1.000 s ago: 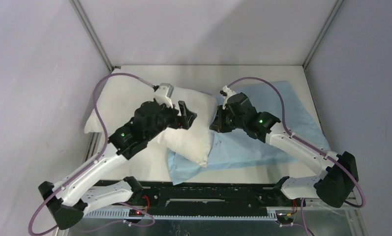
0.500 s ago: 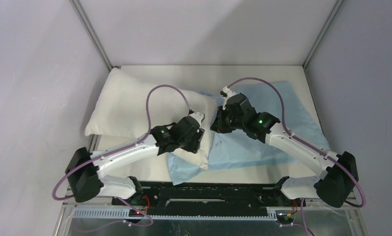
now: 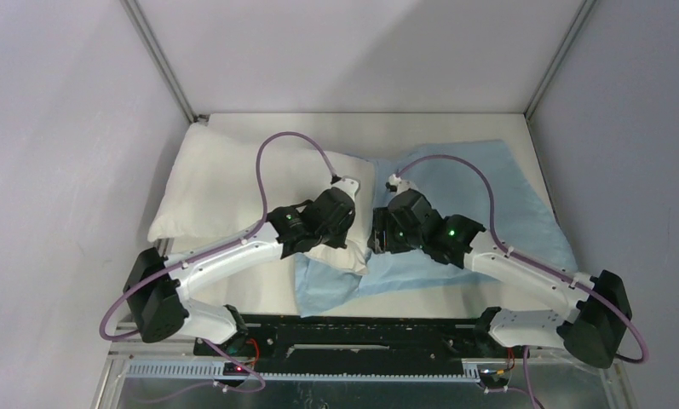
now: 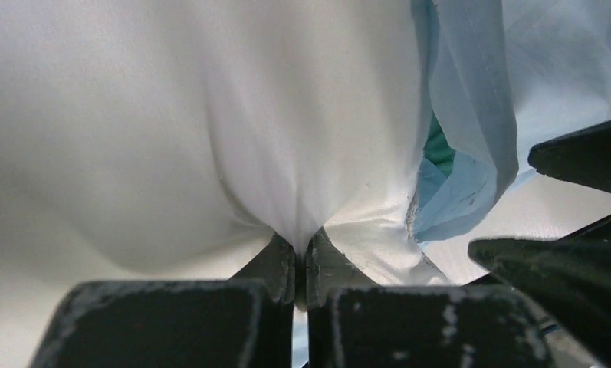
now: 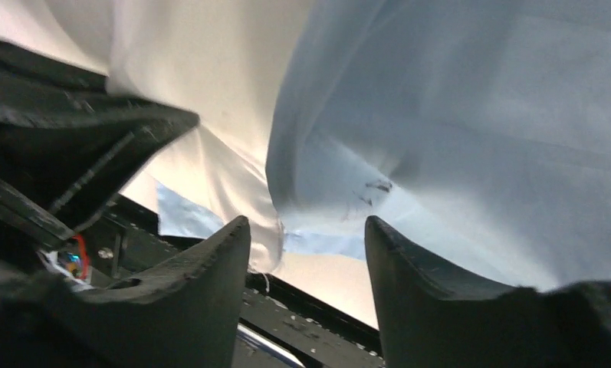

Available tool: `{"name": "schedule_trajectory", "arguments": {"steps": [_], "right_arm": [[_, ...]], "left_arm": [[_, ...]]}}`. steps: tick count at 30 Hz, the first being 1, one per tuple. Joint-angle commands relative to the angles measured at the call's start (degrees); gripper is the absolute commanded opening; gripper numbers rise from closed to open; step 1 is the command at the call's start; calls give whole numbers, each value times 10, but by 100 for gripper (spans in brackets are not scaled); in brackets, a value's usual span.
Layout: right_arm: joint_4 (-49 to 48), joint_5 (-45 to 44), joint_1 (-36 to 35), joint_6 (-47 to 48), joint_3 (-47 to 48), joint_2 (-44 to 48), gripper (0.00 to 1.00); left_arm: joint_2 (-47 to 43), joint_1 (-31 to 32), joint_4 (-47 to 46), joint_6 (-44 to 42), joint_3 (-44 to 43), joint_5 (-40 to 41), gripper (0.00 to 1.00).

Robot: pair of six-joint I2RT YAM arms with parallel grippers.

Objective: Put the pillow into the pillowcase

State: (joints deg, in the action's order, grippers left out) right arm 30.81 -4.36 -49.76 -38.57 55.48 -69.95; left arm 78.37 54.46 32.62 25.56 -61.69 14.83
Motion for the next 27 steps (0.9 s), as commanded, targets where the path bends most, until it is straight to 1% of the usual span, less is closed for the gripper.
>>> {"name": "schedule_trajectory", "arguments": {"steps": [1,6,10,12,13,14,16,17,18,21,23,25,27], "right_arm": [[6,-85,-37,-33,-27,24,62],[-25,-106,-63,-62,-51,10,66],[-49,-128,-64,-66,-51,-30,65],[-57,-145,-63,-63,-51,-45,59],[-58,-149,-63,-59,-50,-52,54],[-57,-155,-64,-57,-50,-57,46],[-55,-154,-66,-55,-49,-65,16],[-52,-152,-70,-55,-49,-65,5],[-48,-152,-77,-56,-49,-62,0],[-41,-150,-106,-61,-49,-30,0],[-41,-129,-119,-63,-49,1,0],[-48,-104,-125,-60,-50,35,0],[-60,-75,-125,-54,-46,66,0]], "left_arm": [[-1,-1,-50,17,-25,-13,0],[-2,-2,-56,19,-25,-19,0],[-8,-3,-61,27,-20,-22,0],[-16,-3,-62,30,-22,-25,0],[-21,-3,-60,28,-27,-26,0],[-24,-4,-56,26,-36,-26,0],[-28,-12,-49,21,-64,-28,0],[-29,-18,-49,21,-76,-36,0],[-26,-26,-50,22,-87,-46,0],[-9,-51,-77,47,-104,-81,0],[1,-55,-110,68,-102,-98,0],[10,-56,-154,102,-81,-100,0],[21,-55,-218,143,-39,-87,0]]}}
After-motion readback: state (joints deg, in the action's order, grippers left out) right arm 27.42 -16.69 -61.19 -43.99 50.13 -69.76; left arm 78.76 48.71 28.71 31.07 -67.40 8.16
